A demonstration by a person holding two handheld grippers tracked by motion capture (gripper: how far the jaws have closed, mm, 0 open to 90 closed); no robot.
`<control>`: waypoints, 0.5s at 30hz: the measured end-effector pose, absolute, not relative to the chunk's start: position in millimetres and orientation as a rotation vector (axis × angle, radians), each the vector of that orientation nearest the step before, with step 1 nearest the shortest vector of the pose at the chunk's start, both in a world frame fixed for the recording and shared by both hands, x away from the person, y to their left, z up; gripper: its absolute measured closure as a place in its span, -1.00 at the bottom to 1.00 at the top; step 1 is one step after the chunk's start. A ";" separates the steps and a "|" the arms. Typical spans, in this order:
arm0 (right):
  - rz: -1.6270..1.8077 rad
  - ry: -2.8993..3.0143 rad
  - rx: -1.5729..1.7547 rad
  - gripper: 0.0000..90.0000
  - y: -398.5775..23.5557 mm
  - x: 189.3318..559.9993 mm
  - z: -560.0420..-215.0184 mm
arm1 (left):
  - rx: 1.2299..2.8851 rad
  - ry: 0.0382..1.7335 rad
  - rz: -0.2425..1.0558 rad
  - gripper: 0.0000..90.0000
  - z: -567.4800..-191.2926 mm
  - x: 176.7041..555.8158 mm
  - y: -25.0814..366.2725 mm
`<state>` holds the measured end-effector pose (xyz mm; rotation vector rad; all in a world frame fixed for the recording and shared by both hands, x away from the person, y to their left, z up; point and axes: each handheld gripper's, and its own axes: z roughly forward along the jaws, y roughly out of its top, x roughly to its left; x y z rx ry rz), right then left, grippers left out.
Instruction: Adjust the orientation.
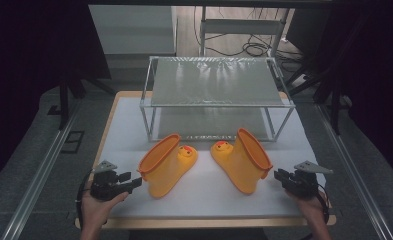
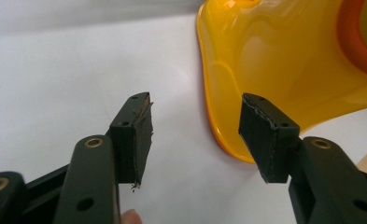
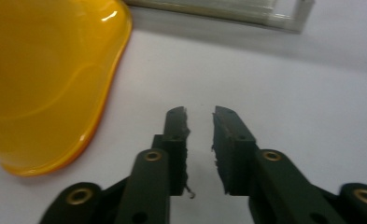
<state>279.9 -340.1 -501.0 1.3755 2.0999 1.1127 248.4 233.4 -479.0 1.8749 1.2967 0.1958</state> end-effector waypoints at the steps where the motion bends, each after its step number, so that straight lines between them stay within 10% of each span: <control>1: 1.117 2.113 1.366 0.81 -339.2 279.8 -500.7 | 1.872 1.299 0.197 -0.01 -478.2 248.4 233.6; 15: 1.112 2.353 1.128 0.99 -296.4 284.4 -506.7 | 1.862 1.303 0.200 -0.01 -475.0 251.1 232.7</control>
